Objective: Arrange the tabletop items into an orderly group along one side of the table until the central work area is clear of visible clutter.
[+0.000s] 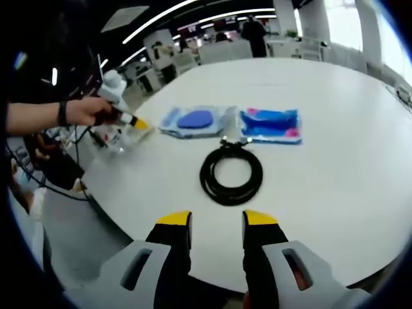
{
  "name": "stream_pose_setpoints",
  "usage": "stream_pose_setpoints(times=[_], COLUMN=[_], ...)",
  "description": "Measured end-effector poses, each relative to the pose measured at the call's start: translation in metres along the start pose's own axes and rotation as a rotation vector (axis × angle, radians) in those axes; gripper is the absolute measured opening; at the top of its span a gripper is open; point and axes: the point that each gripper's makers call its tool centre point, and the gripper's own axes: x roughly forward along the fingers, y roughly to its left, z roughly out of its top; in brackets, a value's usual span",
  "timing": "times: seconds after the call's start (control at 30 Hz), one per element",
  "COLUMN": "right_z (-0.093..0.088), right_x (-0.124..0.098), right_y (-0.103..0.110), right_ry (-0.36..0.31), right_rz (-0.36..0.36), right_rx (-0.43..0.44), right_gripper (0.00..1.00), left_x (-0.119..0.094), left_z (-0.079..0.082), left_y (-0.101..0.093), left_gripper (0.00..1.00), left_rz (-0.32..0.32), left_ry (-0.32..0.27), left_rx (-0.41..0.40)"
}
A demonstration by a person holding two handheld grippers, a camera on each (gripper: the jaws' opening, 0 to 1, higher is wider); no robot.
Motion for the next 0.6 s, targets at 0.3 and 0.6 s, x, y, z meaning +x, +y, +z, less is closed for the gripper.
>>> stream_pose_setpoints(times=[0.3, 0.6], right_z=[0.003, 0.002], right_x=[-0.003, -0.009], right_y=[0.011, 0.016], right_ry=[-0.025, -0.04], right_rz=[0.018, 0.025], right_rx=[-0.029, -0.051], right_gripper=[0.34, 0.37], left_x=[-0.014, -0.026], left_z=[-0.024, -0.055], left_y=[-0.025, -0.054], left_gripper=[0.39, 0.4], left_rz=[-0.043, -0.092], left_ry=[0.012, 0.032], left_rx=[0.069, 0.151])
